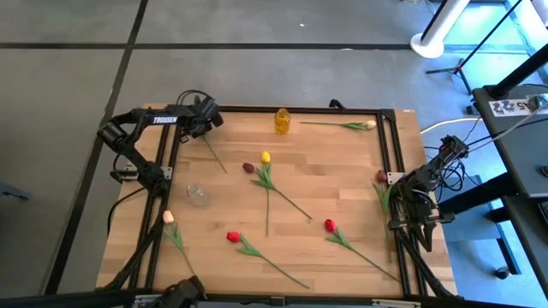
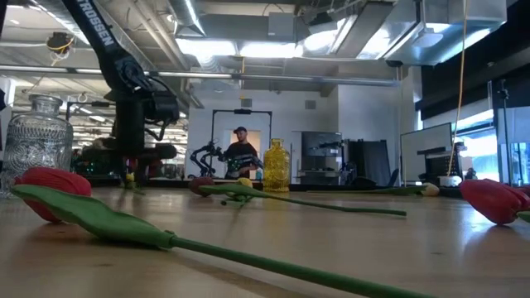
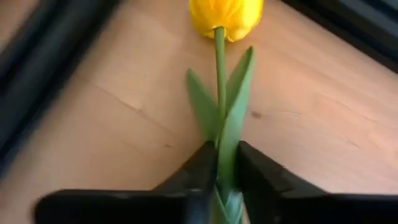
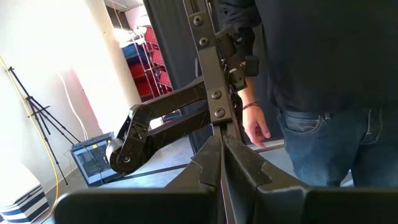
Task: Sort flowers into vase by color
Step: Put top yellow flower into the transparent vase
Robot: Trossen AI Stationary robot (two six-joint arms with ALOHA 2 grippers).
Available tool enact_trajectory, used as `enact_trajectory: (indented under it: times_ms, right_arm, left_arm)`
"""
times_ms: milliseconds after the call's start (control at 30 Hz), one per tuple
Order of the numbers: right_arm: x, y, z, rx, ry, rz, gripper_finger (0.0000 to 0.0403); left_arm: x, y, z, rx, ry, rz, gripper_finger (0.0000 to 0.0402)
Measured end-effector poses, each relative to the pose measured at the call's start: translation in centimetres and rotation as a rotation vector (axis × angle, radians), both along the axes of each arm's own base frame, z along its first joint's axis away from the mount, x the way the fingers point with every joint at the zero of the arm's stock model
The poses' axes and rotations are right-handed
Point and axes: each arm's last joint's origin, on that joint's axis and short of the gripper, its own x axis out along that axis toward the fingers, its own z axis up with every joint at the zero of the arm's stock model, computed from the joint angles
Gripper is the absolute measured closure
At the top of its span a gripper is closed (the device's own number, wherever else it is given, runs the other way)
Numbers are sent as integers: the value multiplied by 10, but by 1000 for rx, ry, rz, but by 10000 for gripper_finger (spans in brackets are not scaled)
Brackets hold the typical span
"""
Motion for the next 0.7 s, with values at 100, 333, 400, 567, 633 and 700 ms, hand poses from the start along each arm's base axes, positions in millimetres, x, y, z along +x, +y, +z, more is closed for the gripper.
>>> enact_trajectory:
  times_ms: [100,333,400,567,633,700]
  right_arm:
    - [0,0,0,0,0,0,381]
    - [0,0,0,0,0,0,381]
    - [-1,0,0,1,-4,15,381]
    - [-3,-1,3,-5,-18,88,381]
    - [-3,-1,4,-4,-20,87,381]
    - [-3,-1,4,-4,-20,87,381]
  left_arm:
    - [8,0,2,27,-60,-33,390]
    - [38,-2,42,297,-283,-203,393]
    - [49,-9,63,419,-340,-303,396]
    - [71,-50,127,787,-373,-750,398]
    - [74,-72,150,912,-394,-945,398]
    - [74,-94,167,1000,-436,-1078,399]
